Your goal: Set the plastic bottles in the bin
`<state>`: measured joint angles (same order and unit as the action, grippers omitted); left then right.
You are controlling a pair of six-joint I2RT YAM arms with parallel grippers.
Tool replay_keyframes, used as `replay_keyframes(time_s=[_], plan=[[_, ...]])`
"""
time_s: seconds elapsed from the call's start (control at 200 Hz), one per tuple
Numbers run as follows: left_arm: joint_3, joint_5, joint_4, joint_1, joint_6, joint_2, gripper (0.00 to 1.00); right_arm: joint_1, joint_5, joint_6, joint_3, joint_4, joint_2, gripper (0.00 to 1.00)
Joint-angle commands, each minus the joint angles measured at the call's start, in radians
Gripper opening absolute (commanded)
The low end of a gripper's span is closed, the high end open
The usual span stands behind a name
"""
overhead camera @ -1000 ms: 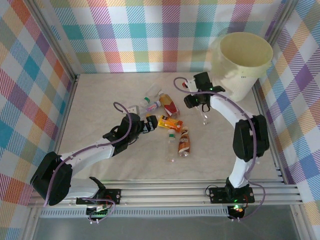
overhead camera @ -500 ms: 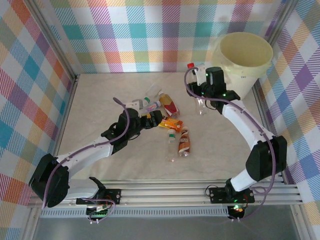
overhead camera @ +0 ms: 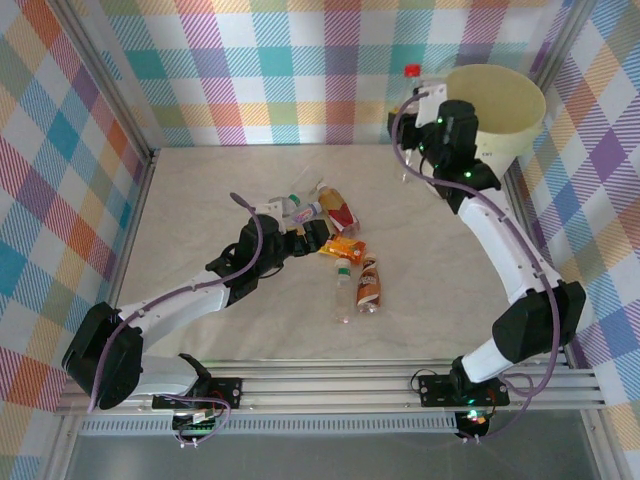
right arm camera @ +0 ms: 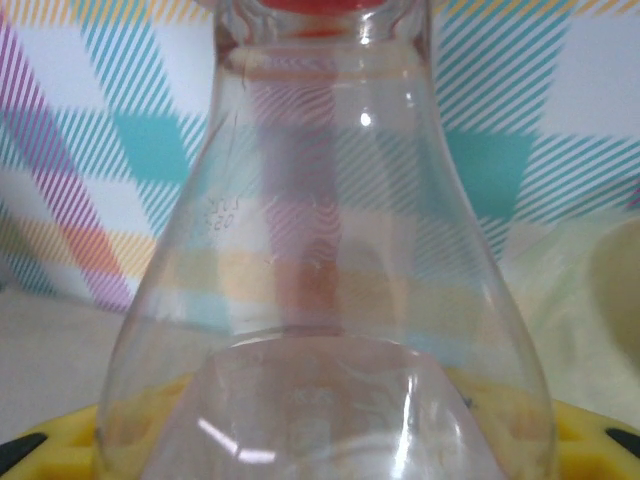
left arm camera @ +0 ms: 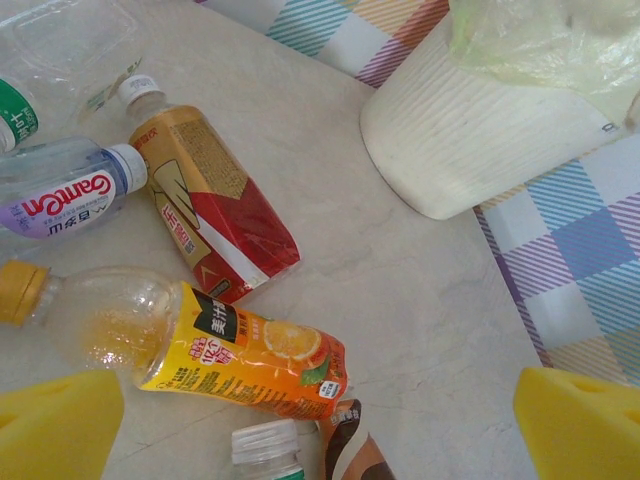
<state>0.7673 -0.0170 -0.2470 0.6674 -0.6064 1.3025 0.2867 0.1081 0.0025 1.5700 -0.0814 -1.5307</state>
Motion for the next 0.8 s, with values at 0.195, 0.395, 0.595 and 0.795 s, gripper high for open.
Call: replay_keyframes(time_s=[0.195,0.395,0.595,0.795], plan=[[-0.037,-0.052,-0.025,0.016,0.005,-0.036,1.00,-0.136,0.025,0.125,0.242,0.134,-0.118,0.47],[-0.055,-0.067,-0.035,0.017,0.013,-0.046,1.00,-0.180,0.188,0.128,0.322,0.274,-0.211,0.49],[-0.066,-0.094,-0.021,0.016,0.017,-0.060,1.00,-0.209,0.305,0.125,0.395,0.375,-0.304,0.49],[-0.073,-0.121,-0.005,0.015,0.018,-0.064,1.00,-0.234,0.368,0.058,0.446,0.428,-0.388,0.50]])
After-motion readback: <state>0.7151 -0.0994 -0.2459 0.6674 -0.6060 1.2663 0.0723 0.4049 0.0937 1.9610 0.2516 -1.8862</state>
